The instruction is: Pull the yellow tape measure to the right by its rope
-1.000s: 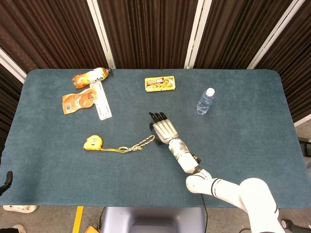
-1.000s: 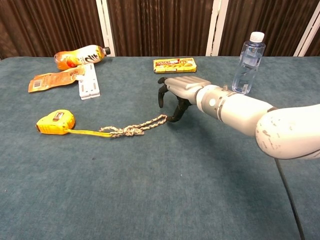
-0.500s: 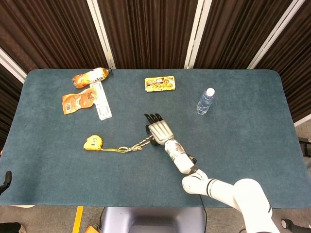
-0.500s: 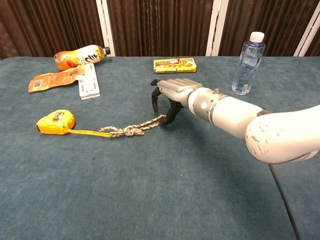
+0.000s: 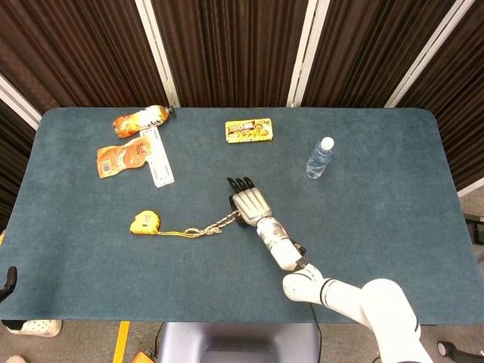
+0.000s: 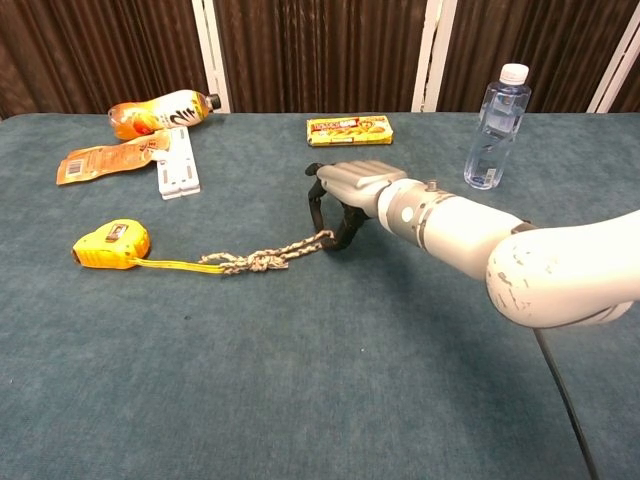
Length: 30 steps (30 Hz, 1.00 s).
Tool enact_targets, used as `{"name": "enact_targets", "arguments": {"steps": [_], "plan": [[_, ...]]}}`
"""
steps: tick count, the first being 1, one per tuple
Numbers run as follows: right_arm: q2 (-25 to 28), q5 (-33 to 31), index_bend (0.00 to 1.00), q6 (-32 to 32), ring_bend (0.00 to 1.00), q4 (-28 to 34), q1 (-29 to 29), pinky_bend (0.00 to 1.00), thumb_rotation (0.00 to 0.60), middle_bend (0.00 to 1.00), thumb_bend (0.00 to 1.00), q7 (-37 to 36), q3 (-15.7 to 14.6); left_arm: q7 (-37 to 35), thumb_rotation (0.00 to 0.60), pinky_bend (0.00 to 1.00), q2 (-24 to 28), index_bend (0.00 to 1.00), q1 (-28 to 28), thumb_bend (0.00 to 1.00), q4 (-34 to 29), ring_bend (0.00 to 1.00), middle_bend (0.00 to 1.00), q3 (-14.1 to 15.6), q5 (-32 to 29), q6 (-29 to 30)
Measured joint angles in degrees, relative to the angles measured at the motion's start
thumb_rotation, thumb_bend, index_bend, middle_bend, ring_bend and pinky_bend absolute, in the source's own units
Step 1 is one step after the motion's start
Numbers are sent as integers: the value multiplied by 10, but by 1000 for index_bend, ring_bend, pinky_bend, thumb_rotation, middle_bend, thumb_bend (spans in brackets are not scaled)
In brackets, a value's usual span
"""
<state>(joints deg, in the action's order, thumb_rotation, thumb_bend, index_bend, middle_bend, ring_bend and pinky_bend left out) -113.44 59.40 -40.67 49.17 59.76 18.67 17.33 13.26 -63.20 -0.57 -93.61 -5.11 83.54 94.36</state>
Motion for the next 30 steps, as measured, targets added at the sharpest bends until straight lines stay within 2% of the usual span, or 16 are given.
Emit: {"name": "enact_targets", "arguments": {"steps": [10,19,25,30], "plan": [[-6,-9,628,-1,85,-9,1,0,600,76,410,13,1,-2,600,111,1,0,0,460,0,0,0,-1,0,-1],[-8,-33,545,2,71,-12,2,0,600,80,410,34,8,-5,600,112,2,0,-1,458,0,0,0,1,3,0],[-1,-54,588,11,71,4,3,0,600,80,410,54,9,-4,600,112,3,0,-1,459,-2,0,0,1,5,2],[1,-48,668,4,71,10,3,0,600,80,414,50,8,-9,600,113,5,0,-3,459,-3,0,0,0,5,4]]}}
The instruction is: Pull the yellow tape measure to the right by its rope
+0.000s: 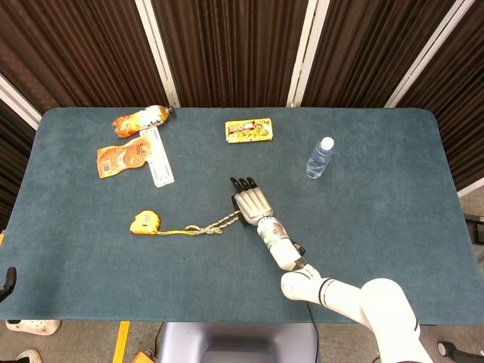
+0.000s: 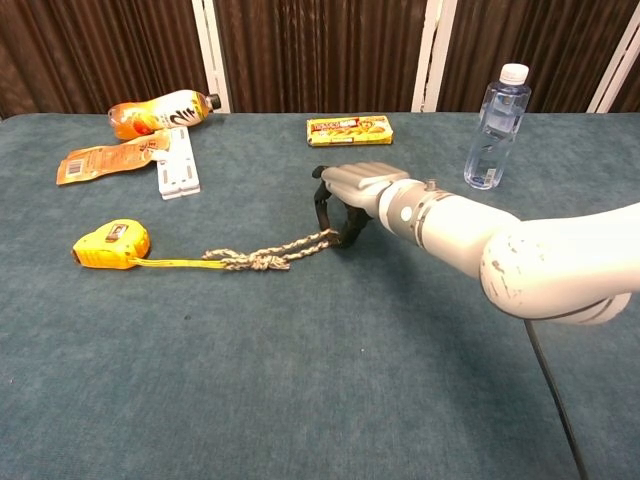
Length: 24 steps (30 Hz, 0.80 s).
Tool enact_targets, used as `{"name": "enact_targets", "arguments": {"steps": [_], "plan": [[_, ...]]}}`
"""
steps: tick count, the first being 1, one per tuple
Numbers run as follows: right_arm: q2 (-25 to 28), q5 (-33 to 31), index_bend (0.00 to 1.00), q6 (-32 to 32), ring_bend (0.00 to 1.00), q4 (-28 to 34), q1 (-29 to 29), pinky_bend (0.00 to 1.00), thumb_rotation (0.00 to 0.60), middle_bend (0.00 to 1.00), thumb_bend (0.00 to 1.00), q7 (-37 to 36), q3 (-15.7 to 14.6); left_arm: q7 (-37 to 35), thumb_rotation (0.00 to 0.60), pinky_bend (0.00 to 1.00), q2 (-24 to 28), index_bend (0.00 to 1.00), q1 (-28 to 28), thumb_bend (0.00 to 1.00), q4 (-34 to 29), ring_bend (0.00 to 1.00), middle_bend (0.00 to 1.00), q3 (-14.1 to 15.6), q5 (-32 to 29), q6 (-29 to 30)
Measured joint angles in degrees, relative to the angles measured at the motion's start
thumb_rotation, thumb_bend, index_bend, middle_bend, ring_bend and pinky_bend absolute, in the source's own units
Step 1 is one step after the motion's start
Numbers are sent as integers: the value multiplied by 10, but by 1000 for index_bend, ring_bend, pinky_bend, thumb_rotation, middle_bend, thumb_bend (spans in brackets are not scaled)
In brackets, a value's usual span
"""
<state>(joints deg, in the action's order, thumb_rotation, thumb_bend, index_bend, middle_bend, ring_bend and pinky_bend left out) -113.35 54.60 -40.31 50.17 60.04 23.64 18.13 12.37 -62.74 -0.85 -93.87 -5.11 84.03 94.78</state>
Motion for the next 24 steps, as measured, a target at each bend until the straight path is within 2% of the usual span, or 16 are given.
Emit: {"name": "enact_targets", "arguments": {"steps": [9,24], "plan": [[4,12,749,-4,71,5,-3,0,600,81,431,-11,-7,-6,600,116,3,0,-1,459,-1,0,0,2,4,0],[46,-2,763,-9,79,35,-23,0,600,89,557,13,-21,-10,600,118,5,0,-4,458,-4,0,0,2,4,2]]}}
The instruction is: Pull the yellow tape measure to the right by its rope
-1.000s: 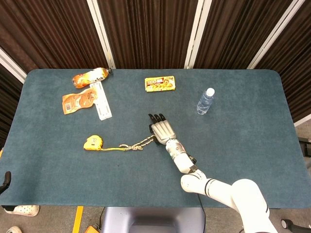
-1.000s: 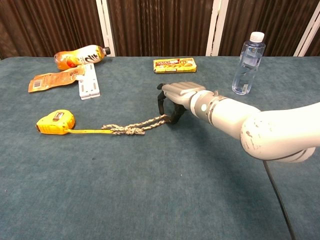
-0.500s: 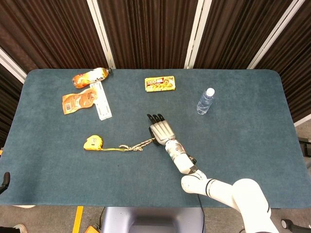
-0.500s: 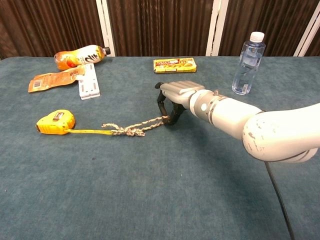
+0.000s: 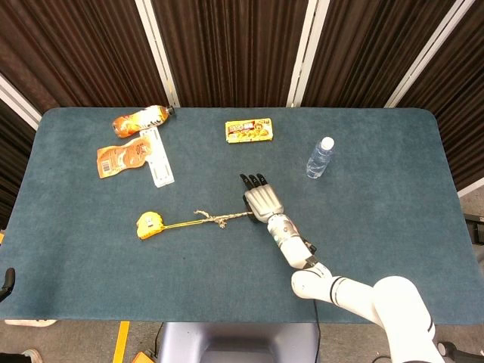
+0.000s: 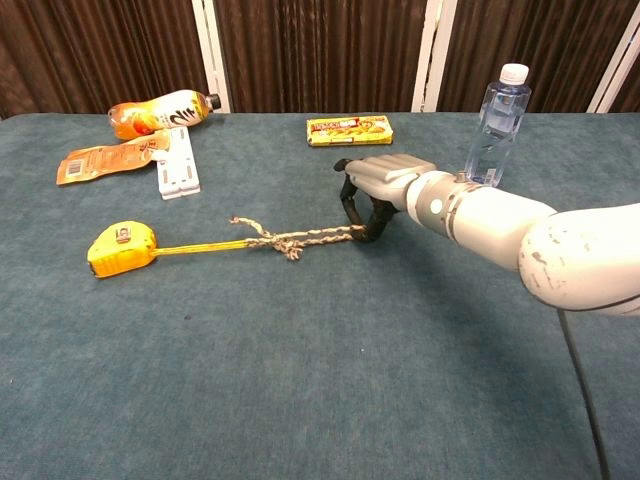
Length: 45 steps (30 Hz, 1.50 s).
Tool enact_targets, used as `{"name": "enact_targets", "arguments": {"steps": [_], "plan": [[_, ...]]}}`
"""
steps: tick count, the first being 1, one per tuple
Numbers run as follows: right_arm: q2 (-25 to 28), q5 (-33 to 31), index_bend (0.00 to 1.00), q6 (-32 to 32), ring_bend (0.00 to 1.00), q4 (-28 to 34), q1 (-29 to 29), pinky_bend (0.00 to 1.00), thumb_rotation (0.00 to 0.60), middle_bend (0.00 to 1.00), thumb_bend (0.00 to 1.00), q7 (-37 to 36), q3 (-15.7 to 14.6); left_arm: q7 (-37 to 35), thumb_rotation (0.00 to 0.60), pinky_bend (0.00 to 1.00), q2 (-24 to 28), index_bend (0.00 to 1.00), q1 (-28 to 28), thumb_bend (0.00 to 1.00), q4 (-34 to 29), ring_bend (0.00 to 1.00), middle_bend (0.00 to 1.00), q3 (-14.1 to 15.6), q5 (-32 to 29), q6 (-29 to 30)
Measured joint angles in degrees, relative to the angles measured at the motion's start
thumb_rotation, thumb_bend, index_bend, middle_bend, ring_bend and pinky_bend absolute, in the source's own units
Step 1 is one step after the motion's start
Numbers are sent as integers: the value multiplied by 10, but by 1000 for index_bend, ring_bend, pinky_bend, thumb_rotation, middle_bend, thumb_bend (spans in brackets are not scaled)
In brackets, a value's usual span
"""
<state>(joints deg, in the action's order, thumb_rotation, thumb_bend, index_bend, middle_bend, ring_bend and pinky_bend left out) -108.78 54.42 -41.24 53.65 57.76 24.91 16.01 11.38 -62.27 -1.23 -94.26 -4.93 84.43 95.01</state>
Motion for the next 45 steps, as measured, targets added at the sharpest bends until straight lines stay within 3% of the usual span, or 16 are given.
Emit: {"name": "enact_targets", "arguments": {"steps": [14,30,37,45], "plan": [[90,43,774,-50,89,116,-58,0,600,104,639,-3,-45,-3,600,118,-1,0,-4,460,2,0,0,2,4,5],[257,137,778,-164,89,309,-185,0,600,111,638,-26,-141,11,600,119,-6,0,1,459,-4,0,0,2,5,-3],[315,158,778,-205,89,336,-237,0,600,111,648,-47,-166,15,600,119,-9,0,3,458,-2,0,0,5,8,-6],[366,159,778,-228,90,325,-290,0,600,111,673,-97,-180,30,600,119,-15,0,5,458,-6,0,0,6,11,-9]]}}
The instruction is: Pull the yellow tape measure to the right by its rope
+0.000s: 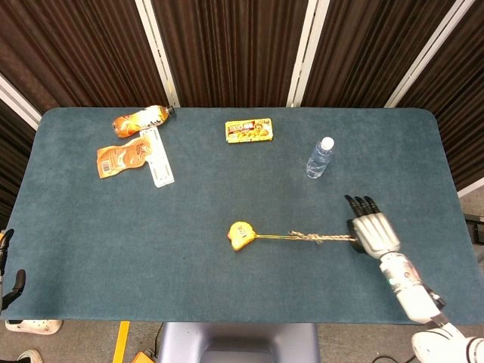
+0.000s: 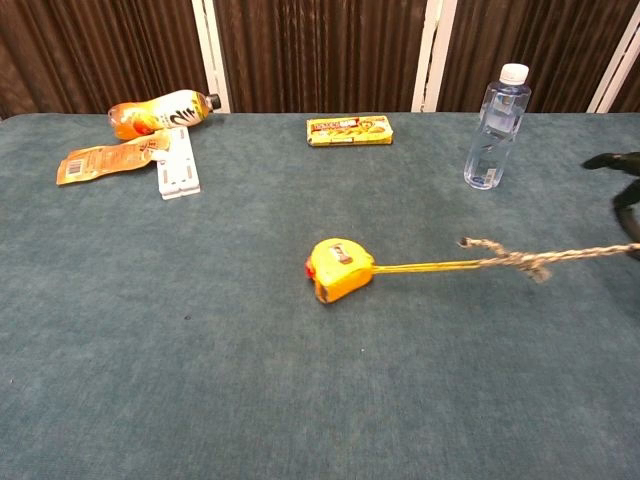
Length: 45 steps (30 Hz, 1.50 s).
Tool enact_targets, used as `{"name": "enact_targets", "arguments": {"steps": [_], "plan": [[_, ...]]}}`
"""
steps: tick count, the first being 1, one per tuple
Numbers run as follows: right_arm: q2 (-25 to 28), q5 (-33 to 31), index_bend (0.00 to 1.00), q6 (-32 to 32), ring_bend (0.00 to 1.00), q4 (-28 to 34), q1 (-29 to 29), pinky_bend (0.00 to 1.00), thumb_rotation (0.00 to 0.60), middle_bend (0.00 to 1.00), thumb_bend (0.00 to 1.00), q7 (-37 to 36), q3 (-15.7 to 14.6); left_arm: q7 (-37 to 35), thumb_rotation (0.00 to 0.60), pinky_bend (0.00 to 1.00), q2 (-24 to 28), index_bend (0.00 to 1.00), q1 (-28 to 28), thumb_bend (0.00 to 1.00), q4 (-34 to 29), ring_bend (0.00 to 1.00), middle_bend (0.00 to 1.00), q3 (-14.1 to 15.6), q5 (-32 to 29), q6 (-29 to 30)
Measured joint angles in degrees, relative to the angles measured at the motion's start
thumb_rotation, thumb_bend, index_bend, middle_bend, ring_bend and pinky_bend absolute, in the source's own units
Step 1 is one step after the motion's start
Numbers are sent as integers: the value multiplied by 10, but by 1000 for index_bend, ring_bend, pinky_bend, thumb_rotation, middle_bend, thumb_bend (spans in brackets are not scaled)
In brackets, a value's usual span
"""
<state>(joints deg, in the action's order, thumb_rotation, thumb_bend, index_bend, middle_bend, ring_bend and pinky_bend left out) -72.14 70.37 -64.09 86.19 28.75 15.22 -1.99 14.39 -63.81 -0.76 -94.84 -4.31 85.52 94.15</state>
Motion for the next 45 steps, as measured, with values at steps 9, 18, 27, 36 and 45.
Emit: {"name": "enact_targets", "arguments": {"steps": [9,18,27,36,45], "plan": [[43,-24,778,-20,90,-46,-49,0,600,111,674,-70,17,11,600,119,-4,0,4,458,2,0,0,2,-1,-10],[69,-49,778,-26,90,-87,-94,0,600,111,674,-113,31,15,600,119,-6,0,5,458,2,0,0,2,0,-9],[66,-84,778,-26,90,-118,-113,0,600,111,674,-110,63,12,600,119,-9,0,6,458,7,0,0,0,-6,-12],[51,-54,764,-25,90,-101,-93,0,600,111,673,-95,77,13,600,120,-8,0,6,458,2,0,0,2,-2,-11],[28,33,223,-26,30,-7,-50,0,600,61,179,-71,84,8,600,121,-4,0,5,459,2,0,0,2,-2,-10]]}}
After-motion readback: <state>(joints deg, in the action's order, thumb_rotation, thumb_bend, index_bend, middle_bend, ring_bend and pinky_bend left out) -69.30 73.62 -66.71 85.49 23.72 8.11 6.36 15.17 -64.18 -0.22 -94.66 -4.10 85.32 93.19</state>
